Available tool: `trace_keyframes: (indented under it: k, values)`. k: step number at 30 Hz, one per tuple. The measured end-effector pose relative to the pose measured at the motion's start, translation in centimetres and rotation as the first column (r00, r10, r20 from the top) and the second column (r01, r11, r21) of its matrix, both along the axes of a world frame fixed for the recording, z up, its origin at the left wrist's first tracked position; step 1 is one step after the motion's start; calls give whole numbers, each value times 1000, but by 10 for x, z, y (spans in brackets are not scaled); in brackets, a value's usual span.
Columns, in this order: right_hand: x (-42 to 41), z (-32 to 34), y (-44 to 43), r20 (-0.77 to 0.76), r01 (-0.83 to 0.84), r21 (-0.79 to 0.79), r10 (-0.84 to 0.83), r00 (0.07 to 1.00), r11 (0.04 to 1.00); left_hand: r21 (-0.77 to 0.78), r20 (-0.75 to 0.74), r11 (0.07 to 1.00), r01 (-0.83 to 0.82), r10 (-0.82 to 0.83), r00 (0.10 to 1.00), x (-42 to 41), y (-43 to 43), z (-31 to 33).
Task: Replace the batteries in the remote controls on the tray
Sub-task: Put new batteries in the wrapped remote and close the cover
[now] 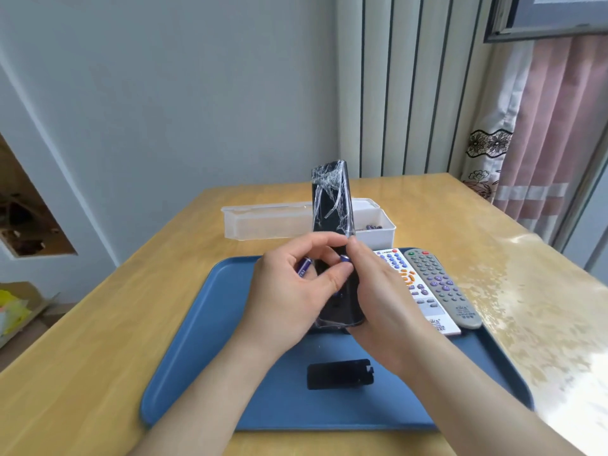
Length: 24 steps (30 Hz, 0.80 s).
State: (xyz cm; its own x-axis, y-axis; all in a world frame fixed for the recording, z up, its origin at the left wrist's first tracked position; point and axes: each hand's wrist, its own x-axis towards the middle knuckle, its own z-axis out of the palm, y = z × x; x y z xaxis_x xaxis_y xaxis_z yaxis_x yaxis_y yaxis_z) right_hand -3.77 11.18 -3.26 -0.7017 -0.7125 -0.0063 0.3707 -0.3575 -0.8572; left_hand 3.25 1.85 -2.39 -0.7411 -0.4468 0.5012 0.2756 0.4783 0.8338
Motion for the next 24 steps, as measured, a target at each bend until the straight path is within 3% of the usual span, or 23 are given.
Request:
trace_keyframes:
  k: [2, 4, 8, 11, 14, 19, 21, 24]
  values:
    - [-1, -1, 0, 4, 24, -9, -24, 1000, 1000, -75, 34, 996, -40, 43, 999, 0, 2, -2]
    - [-3, -1, 0, -5, 29, -15, -29, 1000, 999, -48, 34, 998, -41, 43, 998, 0, 1, -1]
    - [-3, -1, 0, -49, 15, -37, -17, 999, 999, 322, -12, 945, 61, -61, 998, 6, -7, 16]
    - [-4, -3, 0, -50, 7, -19, -8, 999, 1000, 367, 97, 926, 92, -136, 986, 9, -17, 18]
    - [-4, -5, 1, -59, -4, -18, 3, 998, 1000, 246, 173, 969, 30, -74, 982, 6, -19, 11]
    - [-6, -6, 0, -58, 17, -6, -17, 998, 1000, -92, 62, 989, -117, 123, 991, 4, -14, 6]
    - [-6, -8, -1, -62, 47, 16, -46, 997, 999, -335, -25, 919, -209, 214, 977, 4, -12, 5]
    - [-8, -9, -2, -33, 69, 9, -68, 997, 998, -594, -69, 787, -168, 159, 985, 3, -11, 0]
